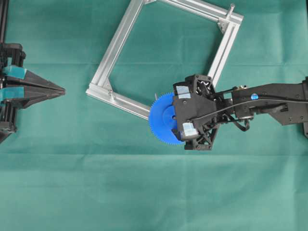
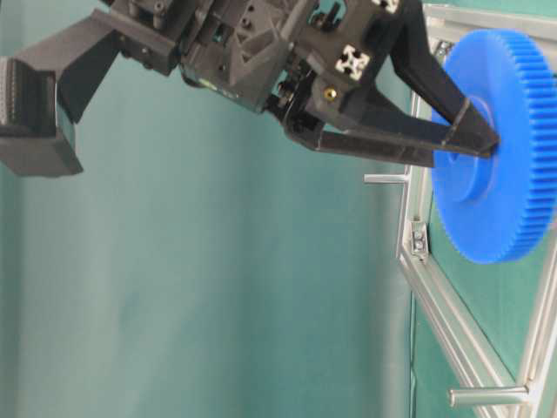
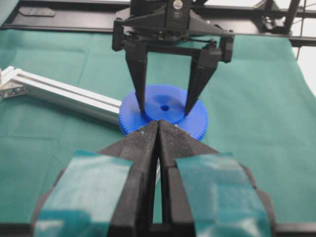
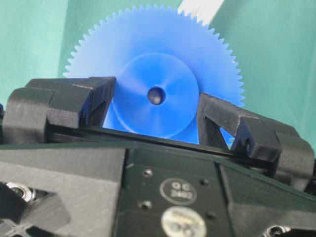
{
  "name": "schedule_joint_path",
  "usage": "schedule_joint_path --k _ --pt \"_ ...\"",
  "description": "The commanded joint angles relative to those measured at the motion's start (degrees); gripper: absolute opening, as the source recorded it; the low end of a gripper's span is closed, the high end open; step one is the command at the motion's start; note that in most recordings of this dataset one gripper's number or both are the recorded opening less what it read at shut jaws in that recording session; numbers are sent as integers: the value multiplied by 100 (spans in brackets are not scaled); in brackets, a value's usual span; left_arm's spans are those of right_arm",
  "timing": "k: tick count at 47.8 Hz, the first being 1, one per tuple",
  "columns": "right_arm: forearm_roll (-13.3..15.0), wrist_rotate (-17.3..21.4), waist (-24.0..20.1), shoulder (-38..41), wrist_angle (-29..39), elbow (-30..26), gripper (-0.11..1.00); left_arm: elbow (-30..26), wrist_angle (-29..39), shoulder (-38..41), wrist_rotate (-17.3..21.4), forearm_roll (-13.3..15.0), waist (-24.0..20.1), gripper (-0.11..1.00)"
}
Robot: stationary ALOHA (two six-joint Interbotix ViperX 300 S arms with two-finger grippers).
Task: Find the location of the shaft and insert the gear.
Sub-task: 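Adjust the gear position to center its hole on the shaft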
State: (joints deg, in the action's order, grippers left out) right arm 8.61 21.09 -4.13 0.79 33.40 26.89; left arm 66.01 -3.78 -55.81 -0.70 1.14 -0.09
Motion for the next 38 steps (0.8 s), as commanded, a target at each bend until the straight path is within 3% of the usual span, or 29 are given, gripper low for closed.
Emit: schedule_joint_path --k 1,38 --pt "0 9 18 -97 -26 0 68 -114 -62 35 -9 0 -9 1" --pt "-35 18 18 18 -149 35 68 -105 -79 35 -9 0 -9 1"
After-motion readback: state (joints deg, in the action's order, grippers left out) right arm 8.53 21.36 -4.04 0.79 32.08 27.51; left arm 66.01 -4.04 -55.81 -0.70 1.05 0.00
